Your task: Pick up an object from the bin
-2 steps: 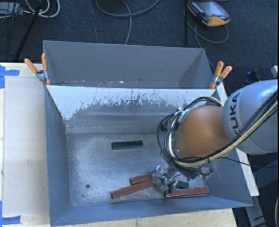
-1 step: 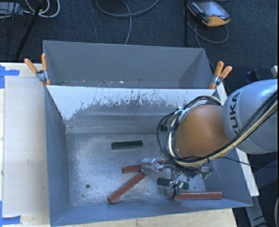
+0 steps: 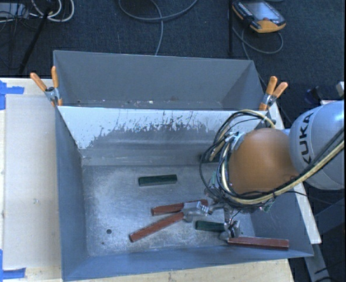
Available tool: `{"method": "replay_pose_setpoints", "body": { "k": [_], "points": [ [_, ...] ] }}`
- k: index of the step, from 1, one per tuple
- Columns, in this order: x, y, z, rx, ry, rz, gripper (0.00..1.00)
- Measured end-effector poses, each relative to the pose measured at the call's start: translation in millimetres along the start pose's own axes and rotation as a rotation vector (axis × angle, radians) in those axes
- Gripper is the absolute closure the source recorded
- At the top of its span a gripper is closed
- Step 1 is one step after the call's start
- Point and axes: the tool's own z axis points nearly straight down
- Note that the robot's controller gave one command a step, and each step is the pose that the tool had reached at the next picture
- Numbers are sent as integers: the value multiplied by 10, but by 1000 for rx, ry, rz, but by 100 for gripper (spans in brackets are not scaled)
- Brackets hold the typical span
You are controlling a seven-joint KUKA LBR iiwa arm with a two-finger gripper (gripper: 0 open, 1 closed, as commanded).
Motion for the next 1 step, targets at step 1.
{"method": "replay_pose_setpoints", "body": {
  "k": [1],
  "points": [
    [60, -230, -11, -2, 1, -282, 0]
  ]
}}
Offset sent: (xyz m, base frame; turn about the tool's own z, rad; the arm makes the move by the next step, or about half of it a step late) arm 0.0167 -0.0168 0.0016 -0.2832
